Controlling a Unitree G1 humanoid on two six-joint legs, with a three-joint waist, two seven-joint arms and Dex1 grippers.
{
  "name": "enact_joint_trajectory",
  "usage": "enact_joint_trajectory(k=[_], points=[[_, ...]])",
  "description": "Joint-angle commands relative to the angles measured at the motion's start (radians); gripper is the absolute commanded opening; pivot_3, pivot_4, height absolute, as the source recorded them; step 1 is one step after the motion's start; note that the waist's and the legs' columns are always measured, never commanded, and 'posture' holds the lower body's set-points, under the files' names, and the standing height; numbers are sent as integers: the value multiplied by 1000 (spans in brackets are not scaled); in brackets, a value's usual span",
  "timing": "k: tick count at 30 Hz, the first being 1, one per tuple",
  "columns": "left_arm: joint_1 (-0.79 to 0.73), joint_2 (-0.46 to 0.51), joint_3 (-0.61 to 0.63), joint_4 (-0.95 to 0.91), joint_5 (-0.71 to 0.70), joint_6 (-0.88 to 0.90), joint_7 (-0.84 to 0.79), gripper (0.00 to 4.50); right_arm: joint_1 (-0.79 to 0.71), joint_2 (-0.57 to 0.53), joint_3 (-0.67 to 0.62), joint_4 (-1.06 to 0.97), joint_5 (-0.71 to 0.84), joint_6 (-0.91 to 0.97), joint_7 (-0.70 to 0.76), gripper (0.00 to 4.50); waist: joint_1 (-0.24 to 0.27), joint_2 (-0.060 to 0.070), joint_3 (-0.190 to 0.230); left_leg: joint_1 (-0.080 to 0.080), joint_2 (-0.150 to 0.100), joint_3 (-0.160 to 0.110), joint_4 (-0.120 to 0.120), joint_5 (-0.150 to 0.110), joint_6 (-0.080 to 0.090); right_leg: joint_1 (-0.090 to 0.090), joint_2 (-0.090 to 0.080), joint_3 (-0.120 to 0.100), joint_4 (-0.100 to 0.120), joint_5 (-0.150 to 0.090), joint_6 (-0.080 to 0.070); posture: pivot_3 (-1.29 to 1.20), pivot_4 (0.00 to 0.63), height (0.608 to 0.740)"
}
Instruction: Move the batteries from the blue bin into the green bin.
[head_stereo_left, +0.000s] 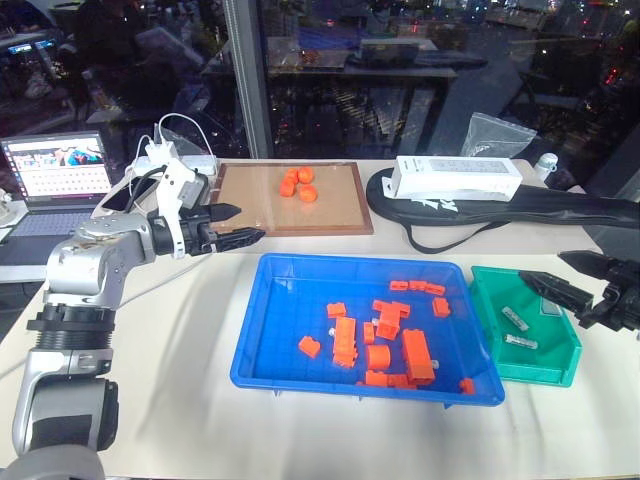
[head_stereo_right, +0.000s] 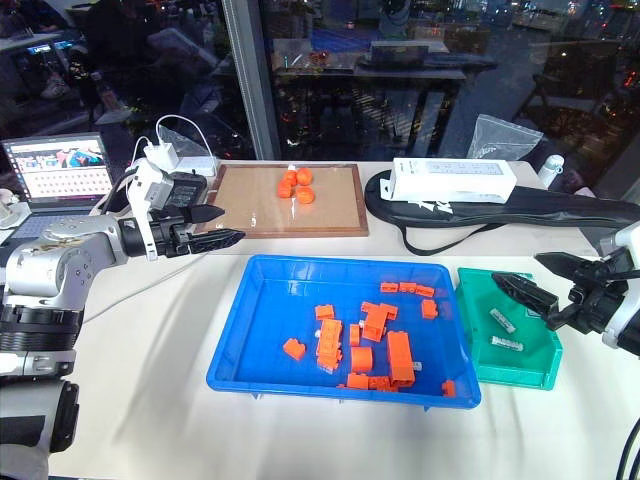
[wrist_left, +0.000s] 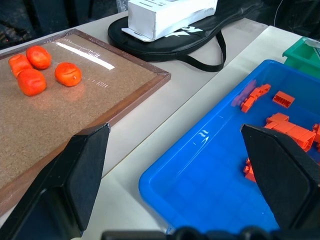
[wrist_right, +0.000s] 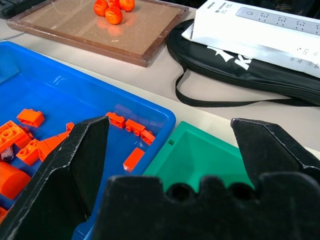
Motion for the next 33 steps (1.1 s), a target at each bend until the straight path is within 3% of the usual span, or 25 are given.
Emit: enact_joint_trajectory(k=[1, 7, 11, 18, 22, 25, 29, 33], points=[[-17, 36, -13, -24, 15, -62, -78, 4500, -37, -49, -5, -24, 30, 3, 14, 4482, 0, 0, 0, 0, 0, 0, 0, 0, 0, 0, 0, 0, 0, 0, 0, 0, 150, 699], [-73, 97, -150, -99, -1, -32, -318, 4500, -108, -171, 98, -154, 132, 79, 57, 4482, -3, 0, 0, 0, 1, 0, -1, 0, 0, 0, 0, -1, -1, 0, -1, 0, 150, 699], [-60, 146, -247, -178, 26, -65, -463, 4500, -200, -227, 247, -238, 199, 124, 37, 4482, -6, 1, 0, -1, 1, -1, -3, 0, 0, 0, 0, -2, -5, 1, -2, 0, 150, 699], [-14, 123, -280, -281, 18, -64, -492, 4500, -332, -249, 650, -243, 22, 94, 37, 4482, -4, 0, 0, -3, 1, -1, -1, -1, 2, -1, 0, -2, -7, -1, -8, 0, 150, 699], [9, 105, -268, -306, 17, -56, -464, 4500, -335, -255, 727, -251, -45, 84, 42, 4482, 0, 0, 0, -4, 1, -1, -1, -1, 2, -1, 0, -2, -7, -1, -8, 0, 150, 699], [27, 72, -261, -303, 44, -110, -417, 4500, -388, -168, 712, -270, -69, 240, -143, 4482, 1, 0, 0, -4, 2, -1, 0, -1, 2, -1, 0, -3, -7, 0, -5, 0, 150, 699], [24, 31, -254, -284, 51, -120, -377, 4500, -560, -19, 603, -187, 111, 648, -228, 4482, -1, 0, 0, -6, 2, -1, 2, -1, 2, -3, 1, -2, -5, 2, -4, 0, 150, 699], [17, -4, -267, -289, 43, -120, -373, 4500, -602, -3, 600, -29, 470, 717, -485, 4482, 4, 0, 0, -6, 3, -1, 2, -1, 2, -2, 1, -3, -5, 3, -6, 0, 150, 699]])
